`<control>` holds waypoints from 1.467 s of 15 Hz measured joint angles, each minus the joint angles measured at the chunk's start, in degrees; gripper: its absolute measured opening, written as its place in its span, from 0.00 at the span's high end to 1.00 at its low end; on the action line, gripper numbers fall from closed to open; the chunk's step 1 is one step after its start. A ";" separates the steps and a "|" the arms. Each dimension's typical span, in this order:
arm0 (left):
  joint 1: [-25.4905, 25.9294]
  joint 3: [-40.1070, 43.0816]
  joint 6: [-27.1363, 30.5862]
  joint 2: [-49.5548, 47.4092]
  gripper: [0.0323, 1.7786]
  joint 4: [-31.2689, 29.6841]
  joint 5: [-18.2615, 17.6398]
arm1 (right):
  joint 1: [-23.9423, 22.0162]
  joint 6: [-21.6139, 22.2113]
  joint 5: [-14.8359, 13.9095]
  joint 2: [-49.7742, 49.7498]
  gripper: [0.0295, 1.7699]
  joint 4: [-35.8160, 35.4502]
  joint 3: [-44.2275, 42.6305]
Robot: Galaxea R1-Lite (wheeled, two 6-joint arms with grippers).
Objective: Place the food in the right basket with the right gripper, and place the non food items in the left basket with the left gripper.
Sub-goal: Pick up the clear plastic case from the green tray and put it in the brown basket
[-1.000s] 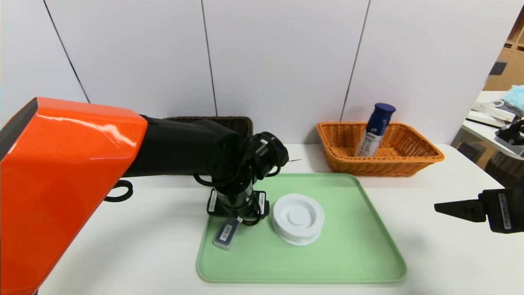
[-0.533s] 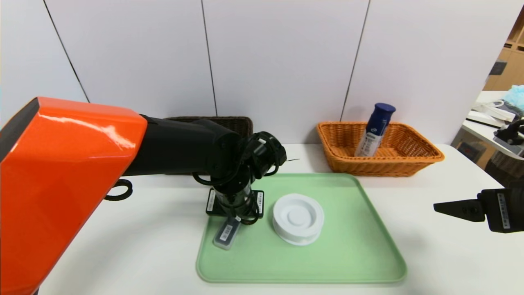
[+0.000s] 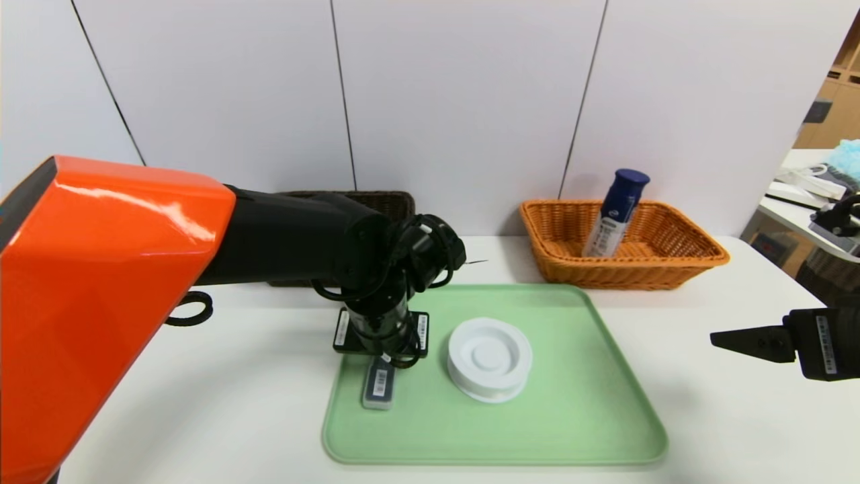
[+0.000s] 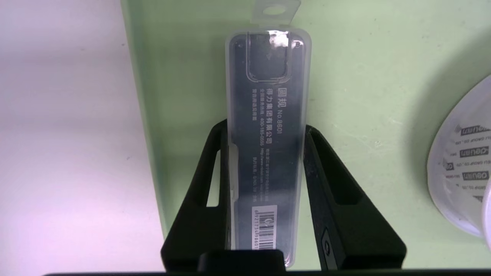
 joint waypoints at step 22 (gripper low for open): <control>7.50 -15.69 7.47 -12.04 0.69 -10.14 7.89 | 0.09 -0.06 0.07 -1.82 0.04 0.07 1.26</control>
